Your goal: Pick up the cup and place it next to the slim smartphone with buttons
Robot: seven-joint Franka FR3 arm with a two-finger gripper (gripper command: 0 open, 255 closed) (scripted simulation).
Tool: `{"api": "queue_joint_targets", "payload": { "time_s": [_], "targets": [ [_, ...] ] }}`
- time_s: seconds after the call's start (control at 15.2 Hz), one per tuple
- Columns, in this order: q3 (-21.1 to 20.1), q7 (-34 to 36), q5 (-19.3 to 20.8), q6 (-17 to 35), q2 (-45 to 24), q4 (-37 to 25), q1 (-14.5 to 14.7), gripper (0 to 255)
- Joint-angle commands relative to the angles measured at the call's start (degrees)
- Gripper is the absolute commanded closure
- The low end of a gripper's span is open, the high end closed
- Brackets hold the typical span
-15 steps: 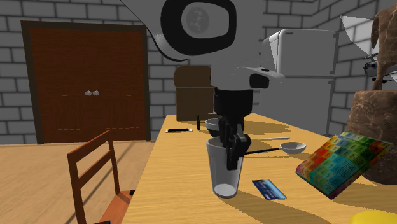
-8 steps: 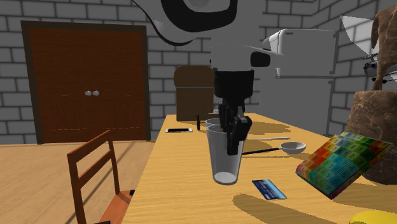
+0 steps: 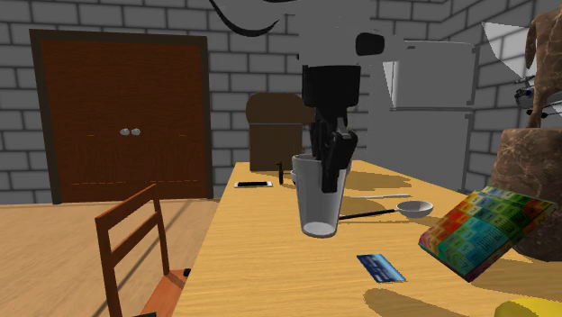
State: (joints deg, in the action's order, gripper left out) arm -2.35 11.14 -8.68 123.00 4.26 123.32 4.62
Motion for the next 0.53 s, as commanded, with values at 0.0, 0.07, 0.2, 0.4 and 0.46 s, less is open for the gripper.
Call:
{"api": "queue_joint_targets", "payload": {
  "time_s": [0.0, 0.07, 0.2, 0.4, 0.46],
  "targets": [
    [0.0, 0.2, 0.1, -1.6, 0.4, -1.2, 0.0, 255],
    [0.1, 0.3, 0.2, -2.4, 0.7, -1.7, -0.1, 255],
    [0.1, 0.5, 0.3, -3.9, 1.1, -2.8, -0.1, 255],
    [0.1, 0.8, 0.4, -6.2, 1.7, -4.5, -0.1, 255],
    [0.1, 0.9, 0.5, -6.9, 1.9, -5.1, -0.1, 255]
  ]
}}
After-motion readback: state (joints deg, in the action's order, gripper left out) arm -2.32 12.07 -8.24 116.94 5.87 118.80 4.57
